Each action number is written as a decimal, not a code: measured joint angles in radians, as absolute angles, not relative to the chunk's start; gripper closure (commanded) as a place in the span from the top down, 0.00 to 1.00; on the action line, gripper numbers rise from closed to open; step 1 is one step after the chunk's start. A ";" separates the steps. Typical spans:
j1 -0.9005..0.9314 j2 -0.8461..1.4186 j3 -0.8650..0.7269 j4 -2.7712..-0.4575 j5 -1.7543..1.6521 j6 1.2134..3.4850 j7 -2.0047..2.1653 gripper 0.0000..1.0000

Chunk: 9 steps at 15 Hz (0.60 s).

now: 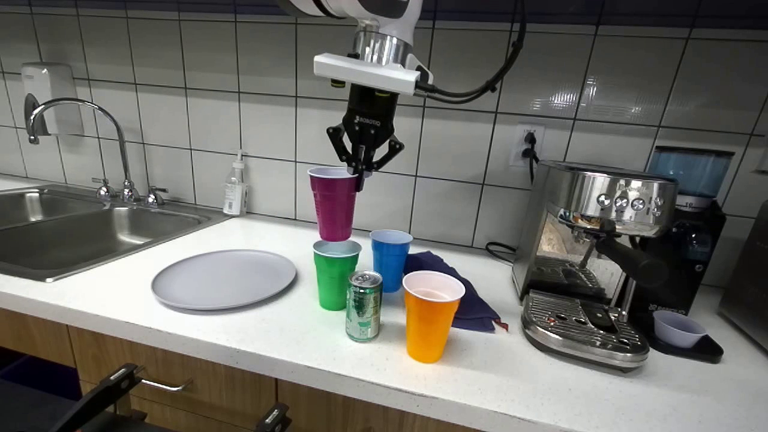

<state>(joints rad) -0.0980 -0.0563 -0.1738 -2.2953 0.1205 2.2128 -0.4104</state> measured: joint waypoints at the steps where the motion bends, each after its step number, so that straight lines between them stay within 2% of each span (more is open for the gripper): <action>1: -0.098 -0.056 -0.174 -2.295 0.121 2.213 -0.410 0.01; 9: -0.098 -0.037 -0.173 -2.295 0.121 2.213 -0.410 0.01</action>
